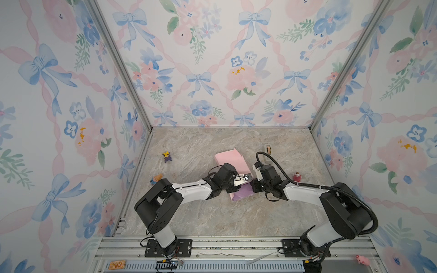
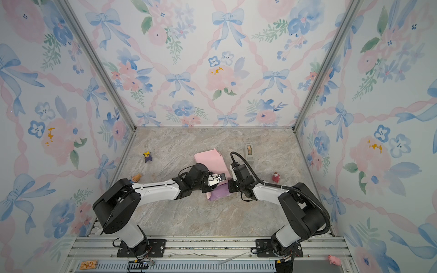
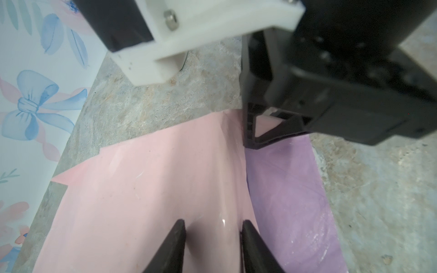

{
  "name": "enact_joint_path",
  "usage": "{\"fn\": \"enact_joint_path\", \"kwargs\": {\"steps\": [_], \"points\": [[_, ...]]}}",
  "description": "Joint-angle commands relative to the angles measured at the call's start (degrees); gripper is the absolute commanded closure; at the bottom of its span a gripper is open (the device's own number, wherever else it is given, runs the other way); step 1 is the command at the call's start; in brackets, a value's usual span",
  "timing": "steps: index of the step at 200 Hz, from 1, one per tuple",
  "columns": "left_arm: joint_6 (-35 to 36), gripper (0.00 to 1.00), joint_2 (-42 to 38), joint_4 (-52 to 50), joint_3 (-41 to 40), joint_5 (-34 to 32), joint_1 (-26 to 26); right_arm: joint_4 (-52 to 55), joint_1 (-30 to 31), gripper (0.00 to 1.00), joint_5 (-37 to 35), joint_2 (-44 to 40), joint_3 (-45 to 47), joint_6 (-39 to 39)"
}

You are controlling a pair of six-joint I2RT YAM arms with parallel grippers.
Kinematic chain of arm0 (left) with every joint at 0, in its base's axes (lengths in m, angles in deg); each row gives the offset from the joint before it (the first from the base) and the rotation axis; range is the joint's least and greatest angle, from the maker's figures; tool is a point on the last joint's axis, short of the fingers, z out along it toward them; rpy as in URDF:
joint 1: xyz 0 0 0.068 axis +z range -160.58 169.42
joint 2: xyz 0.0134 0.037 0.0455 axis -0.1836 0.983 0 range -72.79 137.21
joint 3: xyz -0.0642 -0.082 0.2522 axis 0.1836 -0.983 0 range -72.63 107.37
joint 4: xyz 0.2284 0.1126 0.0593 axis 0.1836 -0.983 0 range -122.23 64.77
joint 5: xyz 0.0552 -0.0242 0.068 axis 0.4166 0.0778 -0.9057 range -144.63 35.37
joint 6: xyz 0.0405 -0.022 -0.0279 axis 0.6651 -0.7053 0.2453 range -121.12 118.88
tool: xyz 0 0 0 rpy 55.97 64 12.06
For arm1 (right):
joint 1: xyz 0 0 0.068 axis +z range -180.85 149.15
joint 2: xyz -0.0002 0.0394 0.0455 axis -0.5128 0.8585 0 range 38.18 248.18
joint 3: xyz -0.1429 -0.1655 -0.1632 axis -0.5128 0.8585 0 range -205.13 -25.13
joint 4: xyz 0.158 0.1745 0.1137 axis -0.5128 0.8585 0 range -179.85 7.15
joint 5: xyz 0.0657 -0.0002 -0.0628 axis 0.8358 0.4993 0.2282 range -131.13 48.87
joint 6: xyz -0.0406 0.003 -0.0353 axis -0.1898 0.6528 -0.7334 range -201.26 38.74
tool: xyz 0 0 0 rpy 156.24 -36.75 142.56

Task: Wrap a gift box in wrapping paper
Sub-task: Fold the third fold of the wrapping paper on the gift box, then fold the wrapping paper around the gift box.

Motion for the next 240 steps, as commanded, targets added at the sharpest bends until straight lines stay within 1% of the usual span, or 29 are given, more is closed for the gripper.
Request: {"fn": "enact_joint_path", "kwargs": {"steps": [1, 14, 46, 60, 65, 74, 78, 84, 94, 98, 103, 117, 138, 143, 158, 166, 174, 191, 214, 225, 240], "points": [[-1.21, 0.59, 1.23, -0.79, -0.26, 1.19, -0.21, 0.29, -0.3, 0.74, -0.98, -1.41, 1.63, -0.03], [-1.33, 0.59, 1.24, -0.73, -0.35, 1.18, -0.19, 0.55, -0.3, 0.77, -1.14, -1.69, 1.79, 0.12], [-1.55, 0.59, 1.56, -0.47, -0.35, 1.27, -0.13, 0.4, -0.34, 1.0, -0.59, -2.17, 2.49, 0.41], [-1.55, 0.59, 1.85, -0.49, -0.26, 1.36, -0.17, 0.36, -0.39, 1.0, -0.63, -2.95, 3.11, 0.53], [-1.57, 0.59, 1.91, -0.52, -0.26, 1.39, -0.18, 0.74, -0.3, 0.97, -0.63, -3.36, 3.24, 0.58], [-1.59, 0.59, 1.99, -0.45, -0.26, 1.43, -0.15, 1.32, -0.26, 0.8, -0.8, -4.15, 3.53, 0.65], [-1.55, 0.59, 2.05, -0.46, -0.26, 1.45, -0.19, 1.25, -0.25, 0.76, -0.88, -4.6, 3.86, 0.74], [-1.55, 0.59, 2.03, -0.44, -0.25, 1.45, -0.19, 1.05, -0.31, 0.74, -0.91, -5.33, 4.45, 0.71], [-1.55, 0.59, 2.02, -0.43, -0.26, 1.41, -0.22, 1.21, -0.34, 0.73, -1.13, -6.55, 5.21, 0.76], [-1.59, 0.59, 2.01, -0.43, -0.26, 1.33, -0.19, 1.54, -0.34, 0.75, -1.32, -6.91, 5.34, 0.79], [-1.62, 0.59, 2.06, -0.45, -0.26, 1.44, -0.18, 1.97, -0.43, 0.8, -1.66, -7.2, 5.56, 0.85], [-1.55, 0.59, 2.03, -0.43, -0.19, 1.49, -0.11, 2.8, -0.51, 0.99, -1.21, -7.6, 5.91, 0.61], [-1.55, 0.59, 2.02, -0.44, -0.08, 1.45, -0.13, 3.33, -0.52, 1.0, -0.19, -9.18, 6.86, 0.71], [-1.55, 0.59, 2.03, -0.5, 0.0, 1.45, -0.16, 3.83, -0.52, 0.95, -0.11, -9.93, 6.97, 0.83], [-1.57, 0.59, 2.05, -0.43, -0.08, 1.46, -0.06, 6.02, -0.52, 0.76, 0.31, -13.24, 7.14, 0.55], [-1.55, 0.59, 1.95, -0.45, -0.08, 1.47, -0.16, 7.41, -0.64, 0.69, 0.94, -15.56, 7.07, 0.2], [-1.55, 0.59, 1.9, -0.43, -0.12, 1.45, -0.11, 9.15, -1.16, 0.64, 2.0, -17.85, 6.77, -0.07], [-1.6, 0.59, 1.58, -0.3, -0.26, 1.45, -0.15, 11.79, -3.83, 0.62, 6.42, -21.87, 6.11, 0.2], [-1.55, 0.59, 1.48, -0.16, -0.35, 1.8, -0.1, 12.02, -9.82, 0.62, 13.56, -24.37, 5.82, 2.57], [-1.56, 0.59, 1.64, -0.16, -0.26, 2.0, -0.13, 12.79, -11.71, 0.63, 13.32, -24.07, 5.04, 4.07], [-1.58, 0.59, 1.74, -0.1, -0.1, 2.24, -0.15, 14.86, -12.77, 0.67, 12.48, -21.15, 2.96, 4.54]]}}
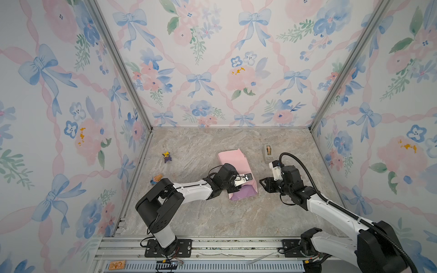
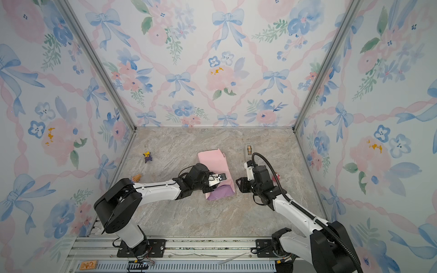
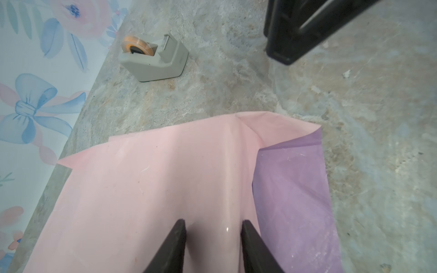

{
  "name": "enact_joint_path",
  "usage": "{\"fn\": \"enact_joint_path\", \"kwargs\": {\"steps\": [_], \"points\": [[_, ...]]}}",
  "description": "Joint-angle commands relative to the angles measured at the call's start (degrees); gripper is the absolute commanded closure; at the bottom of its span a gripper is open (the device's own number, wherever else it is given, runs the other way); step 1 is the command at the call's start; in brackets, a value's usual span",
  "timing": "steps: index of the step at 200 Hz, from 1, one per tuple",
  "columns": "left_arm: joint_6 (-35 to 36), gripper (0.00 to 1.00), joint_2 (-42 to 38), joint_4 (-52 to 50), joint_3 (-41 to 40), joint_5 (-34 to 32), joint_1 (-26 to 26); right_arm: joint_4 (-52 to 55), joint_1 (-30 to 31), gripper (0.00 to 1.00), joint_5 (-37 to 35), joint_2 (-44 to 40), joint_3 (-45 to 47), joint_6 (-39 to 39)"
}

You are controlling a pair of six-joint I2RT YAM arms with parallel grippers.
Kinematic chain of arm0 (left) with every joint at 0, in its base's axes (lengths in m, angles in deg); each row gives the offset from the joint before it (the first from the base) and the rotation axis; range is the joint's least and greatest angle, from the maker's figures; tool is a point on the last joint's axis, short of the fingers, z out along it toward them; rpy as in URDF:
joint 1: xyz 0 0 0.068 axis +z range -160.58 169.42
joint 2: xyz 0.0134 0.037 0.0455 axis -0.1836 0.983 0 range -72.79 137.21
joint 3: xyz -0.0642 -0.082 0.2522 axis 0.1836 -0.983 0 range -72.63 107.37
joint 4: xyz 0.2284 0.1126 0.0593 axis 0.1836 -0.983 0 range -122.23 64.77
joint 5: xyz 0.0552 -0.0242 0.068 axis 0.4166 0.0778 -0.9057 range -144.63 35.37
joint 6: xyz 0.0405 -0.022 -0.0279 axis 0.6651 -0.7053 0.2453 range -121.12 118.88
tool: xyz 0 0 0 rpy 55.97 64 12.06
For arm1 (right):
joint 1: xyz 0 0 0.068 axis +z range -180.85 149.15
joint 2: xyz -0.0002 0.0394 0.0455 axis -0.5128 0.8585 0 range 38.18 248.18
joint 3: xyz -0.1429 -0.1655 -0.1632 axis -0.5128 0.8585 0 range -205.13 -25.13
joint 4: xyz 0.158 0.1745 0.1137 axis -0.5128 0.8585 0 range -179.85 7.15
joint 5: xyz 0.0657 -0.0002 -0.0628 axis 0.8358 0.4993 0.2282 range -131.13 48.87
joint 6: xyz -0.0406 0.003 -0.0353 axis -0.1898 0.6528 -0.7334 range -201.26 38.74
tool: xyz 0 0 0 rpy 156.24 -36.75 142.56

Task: Wrap a gift box in wrapping paper
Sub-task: Fold the wrapping paper around the gift box.

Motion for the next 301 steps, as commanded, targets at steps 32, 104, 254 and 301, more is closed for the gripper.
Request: {"fn": "enact_joint_path", "kwargs": {"steps": [32, 104, 254, 301], "points": [[-1.0, 0.59, 0.92, -1.45, 0.09, 1.24, -0.19, 1.35, 0.04, 0.74, 2.89, 11.51, -5.86, 2.84], [-0.93, 0.59, 0.44, -1.4, -0.43, 0.47, -0.1, -4.06, 6.55, 0.81, 0.55, 20.31, -6.89, 4.8], [-3.13, 0.59, 0.38, -1.22, -1.05, 1.34, -0.18, -19.06, 13.36, 0.79, -2.94, 24.19, 0.1, 13.92], [-3.66, 0.59, 0.14, -0.96, -1.22, 1.76, -0.21, -23.13, 13.94, 0.76, -3.28, 25.49, 1.12, 15.3]]}}
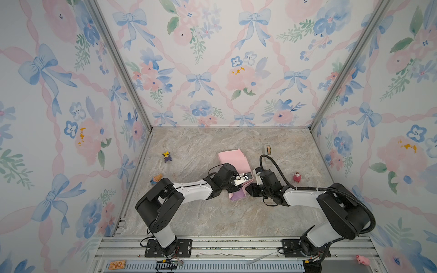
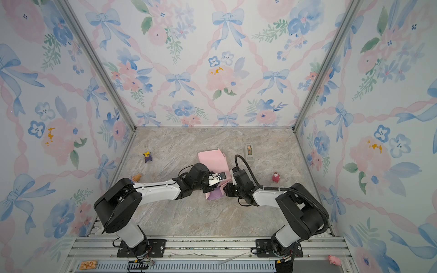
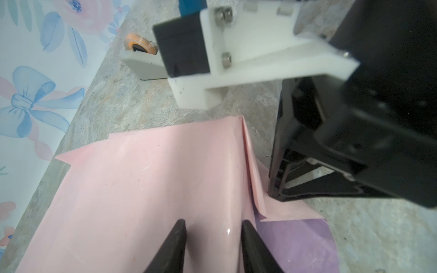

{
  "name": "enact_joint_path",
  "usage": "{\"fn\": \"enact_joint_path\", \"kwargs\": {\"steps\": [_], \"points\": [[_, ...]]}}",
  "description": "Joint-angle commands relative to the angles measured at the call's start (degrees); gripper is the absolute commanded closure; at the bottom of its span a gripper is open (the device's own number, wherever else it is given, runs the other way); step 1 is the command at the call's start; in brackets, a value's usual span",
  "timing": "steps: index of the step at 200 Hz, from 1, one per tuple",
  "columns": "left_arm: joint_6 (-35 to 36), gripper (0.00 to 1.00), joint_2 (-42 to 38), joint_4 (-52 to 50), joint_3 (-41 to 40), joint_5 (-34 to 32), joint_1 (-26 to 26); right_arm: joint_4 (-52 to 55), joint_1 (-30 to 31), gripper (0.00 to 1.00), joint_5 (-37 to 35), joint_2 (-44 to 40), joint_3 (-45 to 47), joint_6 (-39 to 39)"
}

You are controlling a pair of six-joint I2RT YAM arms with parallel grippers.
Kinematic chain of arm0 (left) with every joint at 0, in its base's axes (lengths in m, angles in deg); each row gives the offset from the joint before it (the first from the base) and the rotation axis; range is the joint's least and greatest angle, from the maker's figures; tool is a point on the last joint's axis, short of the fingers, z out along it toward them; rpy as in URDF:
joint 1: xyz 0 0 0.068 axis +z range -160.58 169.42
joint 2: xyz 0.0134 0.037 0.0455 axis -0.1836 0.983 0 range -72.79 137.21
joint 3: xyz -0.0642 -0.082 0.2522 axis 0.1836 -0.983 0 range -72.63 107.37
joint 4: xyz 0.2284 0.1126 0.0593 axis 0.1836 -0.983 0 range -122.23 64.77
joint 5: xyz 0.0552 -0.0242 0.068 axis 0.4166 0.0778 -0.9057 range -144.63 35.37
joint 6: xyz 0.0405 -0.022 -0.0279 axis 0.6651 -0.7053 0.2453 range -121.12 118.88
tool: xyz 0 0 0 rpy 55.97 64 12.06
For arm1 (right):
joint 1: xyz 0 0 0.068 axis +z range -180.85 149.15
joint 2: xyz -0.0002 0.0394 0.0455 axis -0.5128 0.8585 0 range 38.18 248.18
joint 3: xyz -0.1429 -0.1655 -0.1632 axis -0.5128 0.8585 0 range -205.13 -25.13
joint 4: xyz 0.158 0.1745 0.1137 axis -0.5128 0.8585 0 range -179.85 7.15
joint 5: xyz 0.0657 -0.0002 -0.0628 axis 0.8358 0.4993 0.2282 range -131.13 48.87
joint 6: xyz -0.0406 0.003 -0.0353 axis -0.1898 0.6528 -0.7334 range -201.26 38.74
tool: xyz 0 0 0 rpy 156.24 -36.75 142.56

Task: Wrap a gift box in wrapping paper
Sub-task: Fold the wrapping paper around the gift box.

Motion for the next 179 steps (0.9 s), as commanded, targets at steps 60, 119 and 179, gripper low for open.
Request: {"fn": "enact_joint_path", "kwargs": {"steps": [60, 119, 179], "points": [[-1.45, 0.6, -0.04, -1.08, -1.47, 1.57, -0.14, -1.45, 1.08, 0.77, -1.6, -1.6, 1.24, 1.2], [-1.71, 0.59, 0.07, -0.64, -1.47, 1.95, -0.1, -1.15, 1.6, 0.78, -3.09, -3.67, 2.24, 1.36], [-1.85, 0.6, -0.04, -0.38, -1.64, 2.22, -0.19, -4.13, 2.09, 0.84, -2.8, -0.11, 0.6, 2.6]]}}
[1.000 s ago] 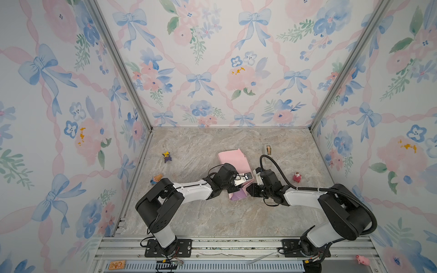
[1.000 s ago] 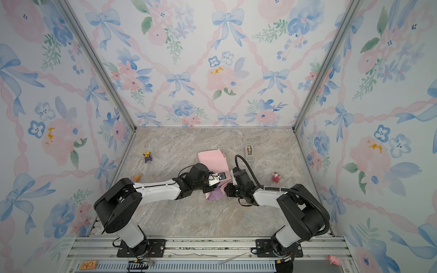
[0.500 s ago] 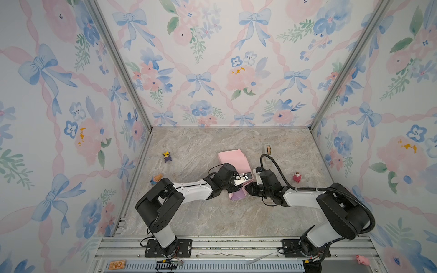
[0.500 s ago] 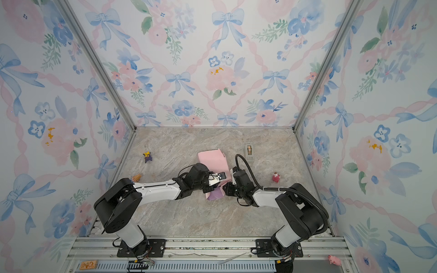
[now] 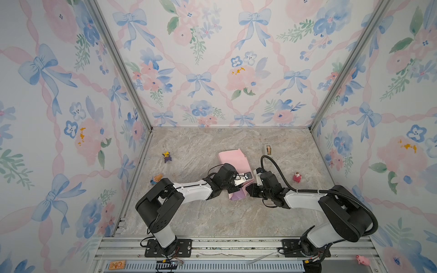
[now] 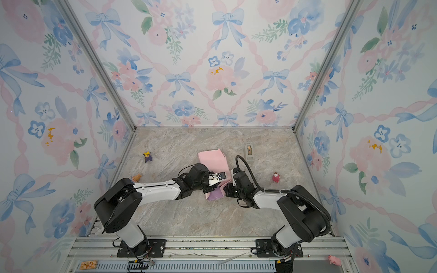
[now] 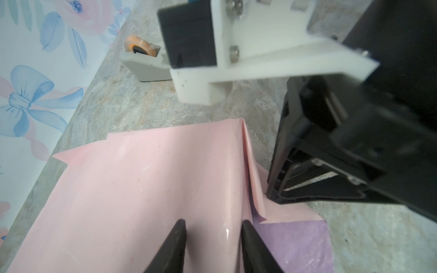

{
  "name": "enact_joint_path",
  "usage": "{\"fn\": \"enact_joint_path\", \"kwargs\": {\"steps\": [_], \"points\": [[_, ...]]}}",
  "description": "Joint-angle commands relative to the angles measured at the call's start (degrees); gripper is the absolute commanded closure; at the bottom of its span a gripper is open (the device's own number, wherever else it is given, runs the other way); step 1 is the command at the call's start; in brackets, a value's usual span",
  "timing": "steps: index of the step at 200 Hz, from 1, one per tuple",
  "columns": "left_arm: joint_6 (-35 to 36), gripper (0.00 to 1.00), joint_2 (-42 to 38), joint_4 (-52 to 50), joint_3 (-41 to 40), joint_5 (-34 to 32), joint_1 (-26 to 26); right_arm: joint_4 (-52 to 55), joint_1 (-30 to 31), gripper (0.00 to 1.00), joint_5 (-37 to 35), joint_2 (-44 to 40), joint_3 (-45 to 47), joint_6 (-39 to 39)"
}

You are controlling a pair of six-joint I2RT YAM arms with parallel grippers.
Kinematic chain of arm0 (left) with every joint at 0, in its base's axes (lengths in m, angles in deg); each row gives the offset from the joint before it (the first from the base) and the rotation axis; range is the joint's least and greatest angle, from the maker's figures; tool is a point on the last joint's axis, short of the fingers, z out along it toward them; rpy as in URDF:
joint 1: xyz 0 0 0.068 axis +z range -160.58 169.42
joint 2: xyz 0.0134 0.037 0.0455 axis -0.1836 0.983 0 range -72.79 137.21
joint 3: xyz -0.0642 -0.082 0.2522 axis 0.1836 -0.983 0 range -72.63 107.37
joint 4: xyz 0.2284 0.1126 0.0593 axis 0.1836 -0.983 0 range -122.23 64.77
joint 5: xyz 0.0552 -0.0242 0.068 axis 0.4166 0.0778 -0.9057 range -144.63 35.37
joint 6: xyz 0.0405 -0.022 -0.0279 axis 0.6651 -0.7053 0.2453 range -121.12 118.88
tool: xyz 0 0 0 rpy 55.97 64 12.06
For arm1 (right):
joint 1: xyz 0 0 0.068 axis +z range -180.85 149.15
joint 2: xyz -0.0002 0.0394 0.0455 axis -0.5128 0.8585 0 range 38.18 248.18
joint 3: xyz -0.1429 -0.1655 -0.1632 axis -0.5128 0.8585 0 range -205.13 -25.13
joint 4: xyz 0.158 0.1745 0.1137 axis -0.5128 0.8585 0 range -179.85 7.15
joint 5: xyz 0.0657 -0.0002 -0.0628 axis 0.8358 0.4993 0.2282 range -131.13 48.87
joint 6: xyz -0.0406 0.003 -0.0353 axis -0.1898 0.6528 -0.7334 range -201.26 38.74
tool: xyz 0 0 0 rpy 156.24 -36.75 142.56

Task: Wrap a gift box in wrapping paper
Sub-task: Fold the wrapping paper around the gift box.

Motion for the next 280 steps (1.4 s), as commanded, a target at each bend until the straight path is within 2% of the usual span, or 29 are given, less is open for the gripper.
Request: {"fn": "enact_joint_path", "kwargs": {"steps": [1, 64, 132, 220, 249, 280], "points": [[-0.93, 0.59, 0.0, -1.34, -1.25, 1.55, -0.24, -1.72, 0.75, 0.84, -0.66, 1.07, -1.22, 0.61], [-0.95, 0.6, 0.01, -1.21, -1.21, 1.55, -0.1, -2.23, 0.93, 0.85, -1.23, 0.46, -1.65, 0.89], [-0.94, 0.6, 0.2, -1.17, -1.16, 1.74, -0.1, -2.64, 0.93, 0.89, -1.05, 3.47, -3.05, 1.5], [-1.17, 0.59, 0.13, -0.99, -0.9, 1.66, -0.1, 5.7, 3.93, 0.91, -1.75, 0.91, 1.71, 0.48], [-2.11, 0.59, -1.0, -0.86, -0.59, 2.39, -0.11, 11.49, 4.01, 0.81, -1.24, -7.33, 1.62, -0.78], [-3.95, 0.57, -3.5, -0.51, 0.74, 3.73, -0.12, 25.11, 2.09, 0.67, -0.79, -17.83, -6.08, -6.76]]}}
